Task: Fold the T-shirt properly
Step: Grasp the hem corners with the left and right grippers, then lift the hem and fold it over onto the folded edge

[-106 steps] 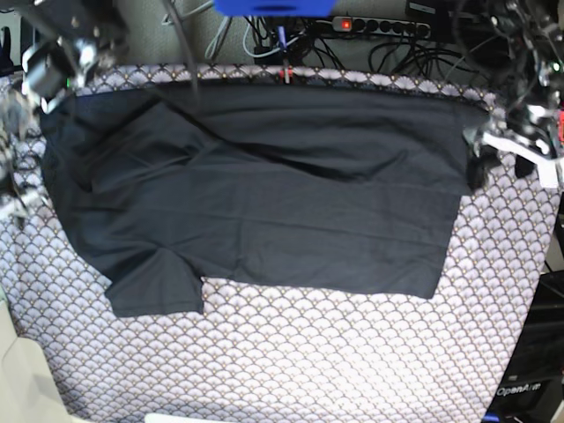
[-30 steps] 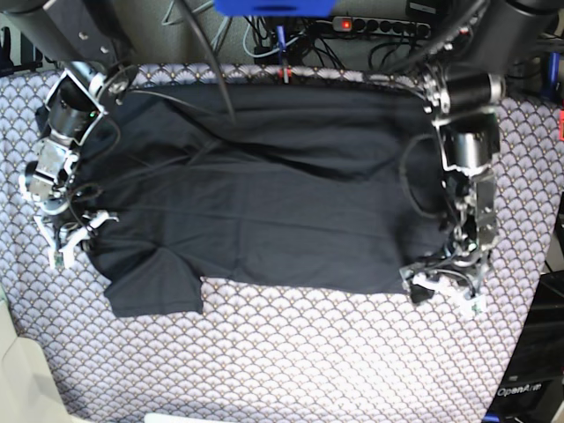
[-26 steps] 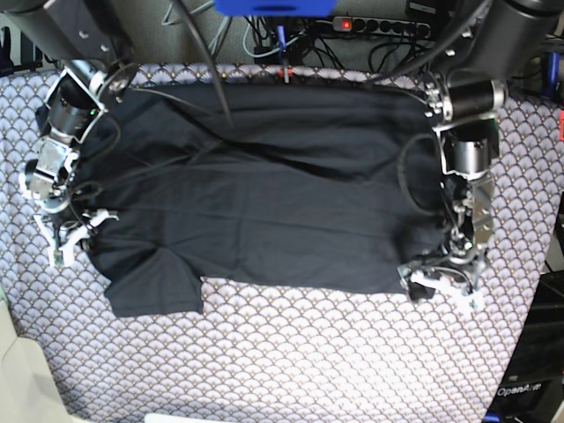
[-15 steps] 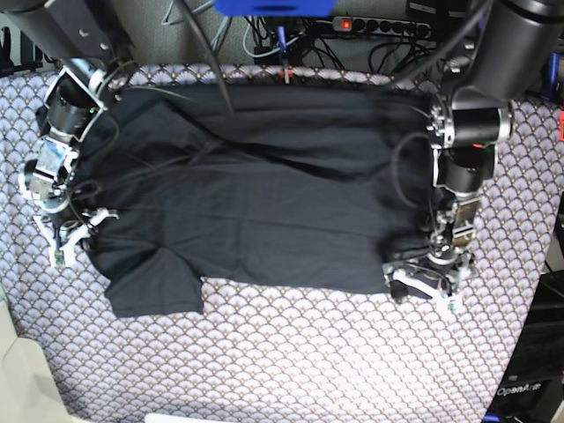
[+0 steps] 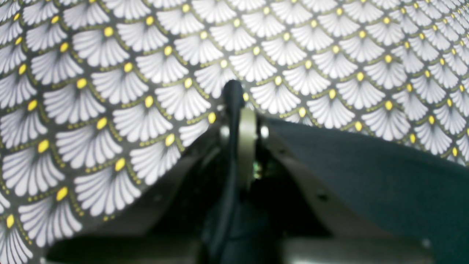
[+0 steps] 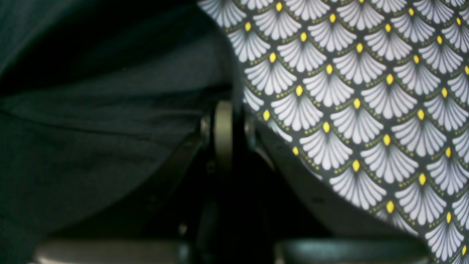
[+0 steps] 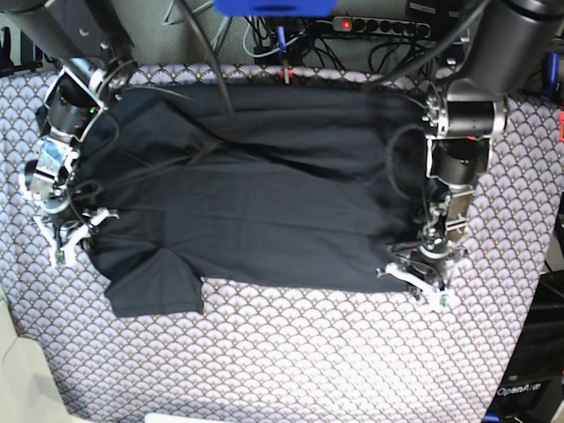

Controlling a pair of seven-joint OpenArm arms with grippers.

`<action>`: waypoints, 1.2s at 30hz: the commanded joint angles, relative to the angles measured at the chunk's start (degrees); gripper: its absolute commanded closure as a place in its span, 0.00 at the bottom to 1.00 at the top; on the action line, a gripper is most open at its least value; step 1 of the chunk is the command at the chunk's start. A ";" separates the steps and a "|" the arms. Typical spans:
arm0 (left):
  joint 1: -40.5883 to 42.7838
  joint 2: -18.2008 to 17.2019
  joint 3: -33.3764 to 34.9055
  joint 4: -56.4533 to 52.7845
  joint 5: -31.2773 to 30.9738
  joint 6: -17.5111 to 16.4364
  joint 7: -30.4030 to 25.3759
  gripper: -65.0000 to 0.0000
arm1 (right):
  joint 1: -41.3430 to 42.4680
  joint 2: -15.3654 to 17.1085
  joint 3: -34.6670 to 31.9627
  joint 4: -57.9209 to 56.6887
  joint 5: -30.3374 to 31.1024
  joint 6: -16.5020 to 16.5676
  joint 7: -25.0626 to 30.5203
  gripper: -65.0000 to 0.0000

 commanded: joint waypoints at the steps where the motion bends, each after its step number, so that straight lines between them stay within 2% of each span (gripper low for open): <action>1: 0.37 -0.50 -0.02 0.47 0.24 -0.41 6.38 1.00 | 0.16 0.46 -0.02 0.80 -2.01 0.19 -2.78 1.00; 4: 3.01 -0.76 -0.11 6.62 -0.29 -0.41 10.42 1.00 | -1.69 0.20 0.33 4.75 -1.93 0.19 -2.87 1.00; 10: 14.35 -2.17 -0.02 31.77 -5.74 -0.41 20.71 1.00 | -5.73 -1.56 0.42 12.93 -1.75 0.19 -2.69 1.00; 13: 18.30 -2.43 -0.11 40.21 -6.62 -0.41 24.14 1.00 | -6.35 -1.91 0.50 15.74 -1.66 0.19 -2.95 1.00; 17: 21.91 -2.35 -3.80 46.80 -6.53 -0.41 26.25 1.00 | -8.02 -2.97 0.50 20.66 -1.66 0.19 -2.78 1.00; 23: 24.28 -2.08 -10.22 55.41 -6.53 -0.94 33.02 1.00 | -10.39 -5.08 0.50 28.14 -1.22 0.19 -2.69 1.00; 27: 26.66 -2.26 -12.33 62.18 -6.53 -0.94 36.27 1.00 | -14.17 -5.69 0.06 34.64 3.26 0.19 -2.78 1.00; 32: 28.94 -2.35 -12.68 68.34 -6.53 -1.03 40.31 1.00 | -19.71 -6.57 -0.02 40.18 5.64 0.19 -2.69 1.00; 36: 32.55 -2.35 -12.68 73.09 -6.53 -1.03 41.46 1.00 | -25.42 -6.75 -0.02 43.70 9.85 0.19 -1.72 1.00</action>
